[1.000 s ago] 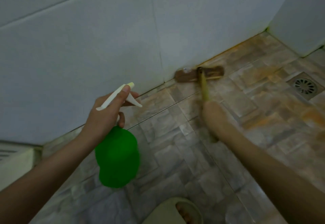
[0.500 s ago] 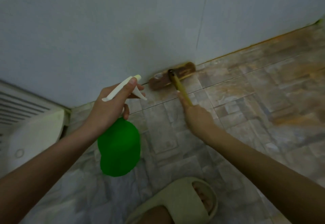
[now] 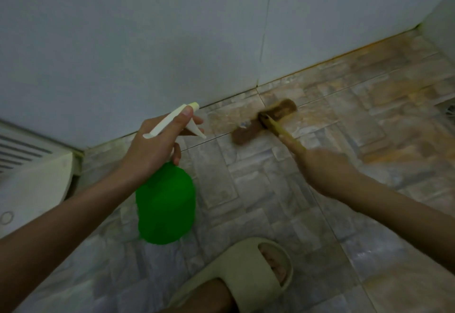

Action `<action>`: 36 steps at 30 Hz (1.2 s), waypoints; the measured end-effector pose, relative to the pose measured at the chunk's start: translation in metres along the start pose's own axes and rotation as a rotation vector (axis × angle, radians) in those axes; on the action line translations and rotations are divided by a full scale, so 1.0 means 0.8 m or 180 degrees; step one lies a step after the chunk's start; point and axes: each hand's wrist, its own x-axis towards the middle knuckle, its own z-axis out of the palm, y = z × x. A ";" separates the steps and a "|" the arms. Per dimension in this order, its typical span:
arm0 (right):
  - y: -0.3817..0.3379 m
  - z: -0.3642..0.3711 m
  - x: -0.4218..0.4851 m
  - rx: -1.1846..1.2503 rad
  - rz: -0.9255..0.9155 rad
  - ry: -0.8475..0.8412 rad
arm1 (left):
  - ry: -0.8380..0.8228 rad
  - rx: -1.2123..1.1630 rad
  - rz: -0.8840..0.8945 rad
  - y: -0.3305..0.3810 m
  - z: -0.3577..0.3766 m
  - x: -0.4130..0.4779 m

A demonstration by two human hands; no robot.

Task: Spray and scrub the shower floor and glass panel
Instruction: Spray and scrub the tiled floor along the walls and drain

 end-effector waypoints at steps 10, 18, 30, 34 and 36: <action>0.034 -0.037 0.082 0.0249 -0.0218 0.0179 | -0.0290 0.0071 0.0175 0.009 0.038 0.016; 0.054 -0.038 -0.034 -0.0040 0.0267 -0.0308 | -0.0505 -0.0003 0.0138 0.010 0.052 0.027; 0.109 -0.024 -0.048 0.0159 0.0563 -0.0340 | -0.0702 0.0011 0.0183 0.027 0.093 0.040; 0.147 -0.048 0.073 0.0490 0.0560 0.0307 | -0.0754 0.0086 0.0263 0.033 0.118 0.054; 0.169 -0.055 0.087 0.0490 0.0629 0.0290 | -0.0752 0.0076 0.0276 0.039 0.131 0.058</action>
